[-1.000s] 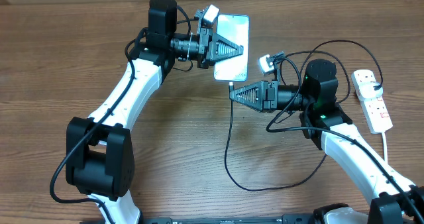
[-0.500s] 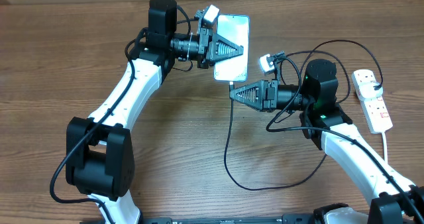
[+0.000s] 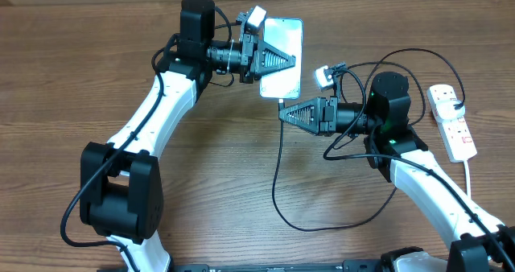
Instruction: Plug charger to phone and switch on socket
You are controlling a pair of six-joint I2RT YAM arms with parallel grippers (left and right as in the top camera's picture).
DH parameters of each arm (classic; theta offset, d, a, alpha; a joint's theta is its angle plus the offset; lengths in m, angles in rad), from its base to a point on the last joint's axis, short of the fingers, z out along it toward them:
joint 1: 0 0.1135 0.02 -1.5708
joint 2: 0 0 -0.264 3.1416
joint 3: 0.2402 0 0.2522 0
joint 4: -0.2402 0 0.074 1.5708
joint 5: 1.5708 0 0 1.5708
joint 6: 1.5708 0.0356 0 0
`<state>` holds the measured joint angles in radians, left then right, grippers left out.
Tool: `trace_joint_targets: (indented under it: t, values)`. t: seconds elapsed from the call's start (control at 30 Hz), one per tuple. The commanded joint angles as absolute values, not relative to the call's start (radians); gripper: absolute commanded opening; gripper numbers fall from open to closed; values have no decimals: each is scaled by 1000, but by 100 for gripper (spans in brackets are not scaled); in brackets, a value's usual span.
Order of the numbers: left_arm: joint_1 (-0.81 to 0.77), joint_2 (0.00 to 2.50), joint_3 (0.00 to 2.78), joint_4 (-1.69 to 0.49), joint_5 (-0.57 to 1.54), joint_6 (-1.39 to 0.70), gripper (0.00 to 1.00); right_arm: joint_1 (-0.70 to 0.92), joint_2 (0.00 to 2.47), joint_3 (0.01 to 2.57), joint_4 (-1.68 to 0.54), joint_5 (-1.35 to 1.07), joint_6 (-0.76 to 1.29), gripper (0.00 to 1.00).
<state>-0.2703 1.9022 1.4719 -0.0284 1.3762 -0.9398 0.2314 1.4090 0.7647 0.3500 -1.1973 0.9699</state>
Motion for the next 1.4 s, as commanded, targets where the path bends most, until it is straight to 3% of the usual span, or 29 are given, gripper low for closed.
trace_joint_targets:
  t: [0.0,1.37]
  values:
    - [-270,1870,1480,-19,1386,-905,4,234,1393,784,359,-1191,981,4]
    - [-288,1870,1480,-25,1381,-941,4,234,1393,784,366,-1168,1008,4]
